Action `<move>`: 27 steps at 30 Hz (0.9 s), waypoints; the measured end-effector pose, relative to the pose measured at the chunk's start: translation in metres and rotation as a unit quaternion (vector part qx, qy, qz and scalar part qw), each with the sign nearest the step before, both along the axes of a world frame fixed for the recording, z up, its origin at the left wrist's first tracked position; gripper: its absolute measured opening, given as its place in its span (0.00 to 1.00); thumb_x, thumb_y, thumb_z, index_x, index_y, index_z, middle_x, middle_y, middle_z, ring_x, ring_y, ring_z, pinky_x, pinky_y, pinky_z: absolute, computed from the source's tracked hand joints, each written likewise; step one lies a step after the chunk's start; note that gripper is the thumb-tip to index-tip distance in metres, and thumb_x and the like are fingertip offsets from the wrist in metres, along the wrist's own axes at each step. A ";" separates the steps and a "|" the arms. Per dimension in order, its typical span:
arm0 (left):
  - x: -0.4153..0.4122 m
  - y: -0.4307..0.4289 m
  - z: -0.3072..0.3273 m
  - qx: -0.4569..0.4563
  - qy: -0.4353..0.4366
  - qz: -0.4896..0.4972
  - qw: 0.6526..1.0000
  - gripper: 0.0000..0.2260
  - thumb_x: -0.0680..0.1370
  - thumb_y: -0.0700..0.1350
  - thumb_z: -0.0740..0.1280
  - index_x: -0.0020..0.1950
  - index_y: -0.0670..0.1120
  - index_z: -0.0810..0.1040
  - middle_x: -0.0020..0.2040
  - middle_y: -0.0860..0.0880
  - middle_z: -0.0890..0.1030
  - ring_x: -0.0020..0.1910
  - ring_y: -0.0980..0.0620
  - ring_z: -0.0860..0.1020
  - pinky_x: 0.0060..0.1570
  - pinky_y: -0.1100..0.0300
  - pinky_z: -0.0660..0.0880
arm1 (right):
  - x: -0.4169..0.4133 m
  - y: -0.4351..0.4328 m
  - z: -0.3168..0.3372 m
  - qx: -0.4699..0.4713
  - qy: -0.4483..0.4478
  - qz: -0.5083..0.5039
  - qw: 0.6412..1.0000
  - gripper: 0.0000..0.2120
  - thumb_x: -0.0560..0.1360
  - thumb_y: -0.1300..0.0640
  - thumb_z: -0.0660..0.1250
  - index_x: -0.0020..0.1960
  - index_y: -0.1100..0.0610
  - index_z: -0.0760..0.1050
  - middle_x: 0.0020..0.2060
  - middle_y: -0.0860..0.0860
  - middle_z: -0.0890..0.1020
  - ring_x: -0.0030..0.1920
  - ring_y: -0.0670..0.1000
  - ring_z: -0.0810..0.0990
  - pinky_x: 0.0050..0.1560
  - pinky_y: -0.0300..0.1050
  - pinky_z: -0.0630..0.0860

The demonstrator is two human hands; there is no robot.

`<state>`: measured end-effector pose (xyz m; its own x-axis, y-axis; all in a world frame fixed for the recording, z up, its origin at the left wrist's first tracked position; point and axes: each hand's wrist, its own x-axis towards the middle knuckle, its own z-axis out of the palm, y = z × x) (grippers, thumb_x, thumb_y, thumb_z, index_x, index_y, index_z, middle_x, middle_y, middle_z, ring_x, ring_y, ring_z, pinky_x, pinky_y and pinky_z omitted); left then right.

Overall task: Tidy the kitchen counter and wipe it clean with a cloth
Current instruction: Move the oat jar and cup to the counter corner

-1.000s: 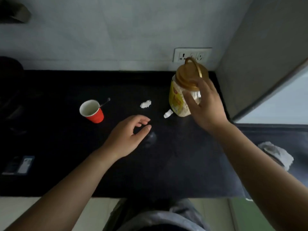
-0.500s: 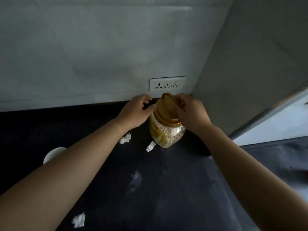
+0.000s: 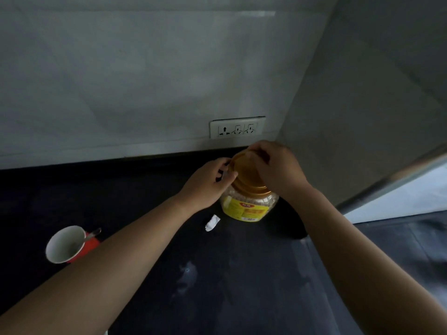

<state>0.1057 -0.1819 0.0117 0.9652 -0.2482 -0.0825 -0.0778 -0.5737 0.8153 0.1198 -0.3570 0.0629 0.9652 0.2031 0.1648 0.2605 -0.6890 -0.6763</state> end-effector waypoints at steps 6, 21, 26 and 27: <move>-0.015 0.020 0.017 0.025 -0.026 0.019 0.999 0.19 0.77 0.56 0.62 0.66 0.50 0.70 0.60 0.51 0.76 0.58 0.54 0.75 0.53 0.57 0.73 | -0.015 0.022 0.011 0.021 -0.045 0.032 0.998 0.05 0.75 0.60 0.64 0.47 0.56 0.79 0.41 0.49 0.82 0.40 0.44 0.77 0.38 0.25 0.67; -0.145 0.216 0.055 0.078 -0.103 0.169 0.977 0.17 0.76 0.51 0.65 0.64 0.52 0.72 0.58 0.56 0.76 0.57 0.62 0.72 0.48 0.73 0.65 | -0.093 0.169 0.019 0.085 -0.064 0.117 0.987 0.05 0.74 0.59 0.66 0.48 0.54 0.80 0.41 0.43 0.79 0.44 0.39 0.75 0.43 0.24 0.68; -0.179 0.269 0.024 0.098 -0.052 0.183 0.977 0.17 0.75 0.50 0.66 0.64 0.52 0.72 0.60 0.53 0.75 0.57 0.60 0.72 0.47 0.71 0.64 | -0.118 0.209 0.002 0.056 -0.055 0.113 0.990 0.05 0.75 0.57 0.65 0.49 0.52 0.79 0.41 0.42 0.78 0.42 0.39 0.74 0.43 0.23 0.68; -0.182 0.276 0.016 0.100 -0.045 0.180 0.977 0.18 0.75 0.50 0.66 0.64 0.52 0.72 0.60 0.53 0.75 0.56 0.61 0.71 0.47 0.71 0.65 | -0.121 0.214 -0.001 0.053 -0.054 0.112 0.991 0.05 0.75 0.57 0.65 0.49 0.52 0.79 0.41 0.41 0.78 0.42 0.38 0.74 0.43 0.23 0.68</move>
<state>-0.0761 0.0940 0.0280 0.9926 0.1216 -0.0051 0.0923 -0.7248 0.6827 -0.0013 -0.1425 0.0622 0.8739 0.3858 0.2958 0.4727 -0.5324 -0.7022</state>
